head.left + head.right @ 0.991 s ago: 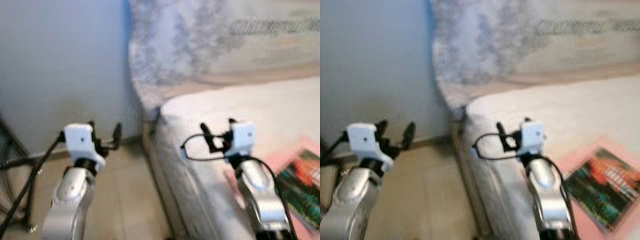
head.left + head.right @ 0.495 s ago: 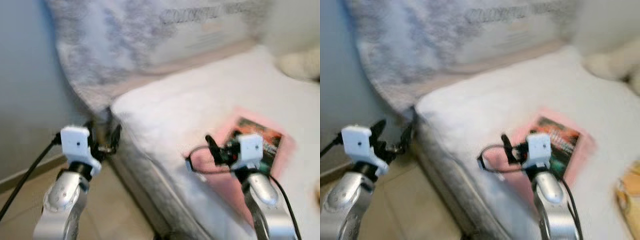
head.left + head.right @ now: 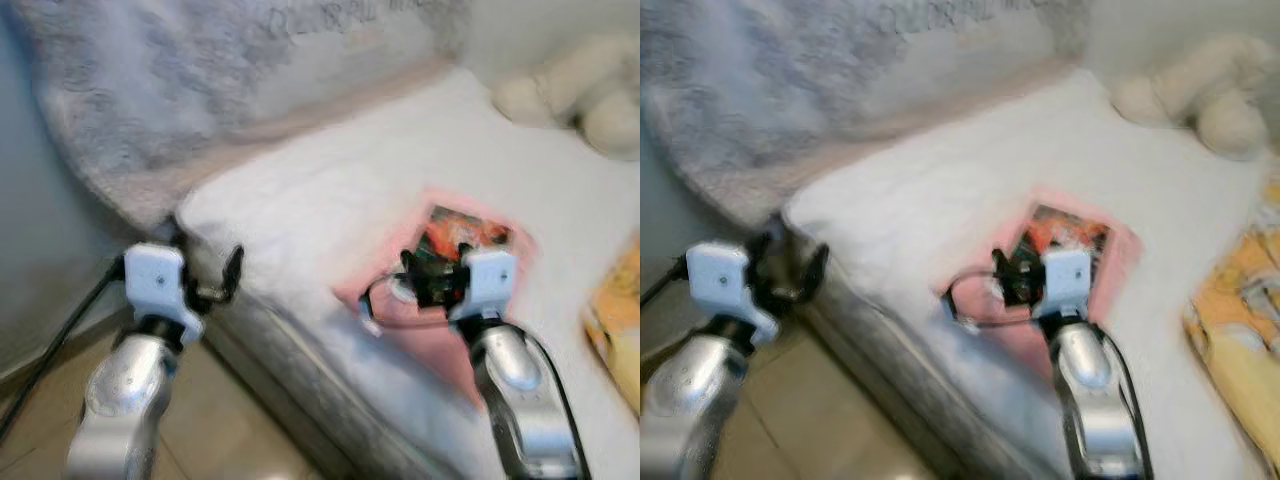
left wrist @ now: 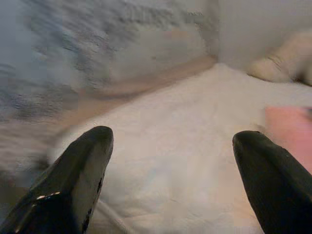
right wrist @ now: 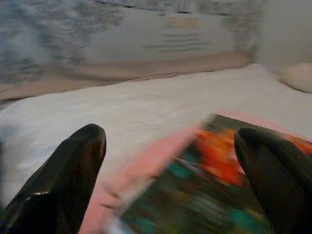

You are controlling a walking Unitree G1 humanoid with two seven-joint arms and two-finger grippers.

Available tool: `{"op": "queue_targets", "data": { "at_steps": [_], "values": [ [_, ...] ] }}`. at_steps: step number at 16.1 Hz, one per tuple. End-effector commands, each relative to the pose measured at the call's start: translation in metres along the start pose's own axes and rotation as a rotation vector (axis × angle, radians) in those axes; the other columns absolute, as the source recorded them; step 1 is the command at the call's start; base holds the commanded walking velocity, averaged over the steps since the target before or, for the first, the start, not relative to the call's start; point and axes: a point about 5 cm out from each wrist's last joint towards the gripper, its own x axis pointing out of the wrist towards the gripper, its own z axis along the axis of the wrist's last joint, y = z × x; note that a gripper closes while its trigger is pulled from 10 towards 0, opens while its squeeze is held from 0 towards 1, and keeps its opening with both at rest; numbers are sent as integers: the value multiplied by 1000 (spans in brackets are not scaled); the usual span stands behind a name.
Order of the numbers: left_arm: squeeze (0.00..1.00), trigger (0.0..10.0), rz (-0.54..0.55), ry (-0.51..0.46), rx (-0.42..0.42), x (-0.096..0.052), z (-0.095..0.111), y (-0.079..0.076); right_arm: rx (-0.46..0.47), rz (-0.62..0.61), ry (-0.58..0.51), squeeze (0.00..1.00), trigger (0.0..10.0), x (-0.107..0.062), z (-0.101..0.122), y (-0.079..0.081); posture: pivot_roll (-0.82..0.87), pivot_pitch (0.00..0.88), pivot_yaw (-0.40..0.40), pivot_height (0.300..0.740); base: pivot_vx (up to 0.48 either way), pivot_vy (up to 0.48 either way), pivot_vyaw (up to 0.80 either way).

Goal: Clean up the room

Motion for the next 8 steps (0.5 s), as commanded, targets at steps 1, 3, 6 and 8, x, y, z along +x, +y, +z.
{"op": "queue_targets", "data": {
  "at_steps": [1,3,6,8],
  "values": [
    [0,10000,-10,-7,31,1,3,1,8,-59,-16,0,10000,-2,2,-10,-23,0,-61,740,0,0,-738],
    [0,10000,-38,-26,136,12,15,10,21,-66,-10,0,10000,-3,-1,-7,-21,0,2,740,0,0,-734],
    [0,10000,-75,-24,150,24,24,21,20,-99,-51,0,10000,2,4,0,-39,0,59,740,0,0,-731],
    [0,10000,-70,-30,129,29,25,20,-4,-65,-55,0,10000,2,6,6,-51,0,56,740,0,0,-725]
  ]
}}
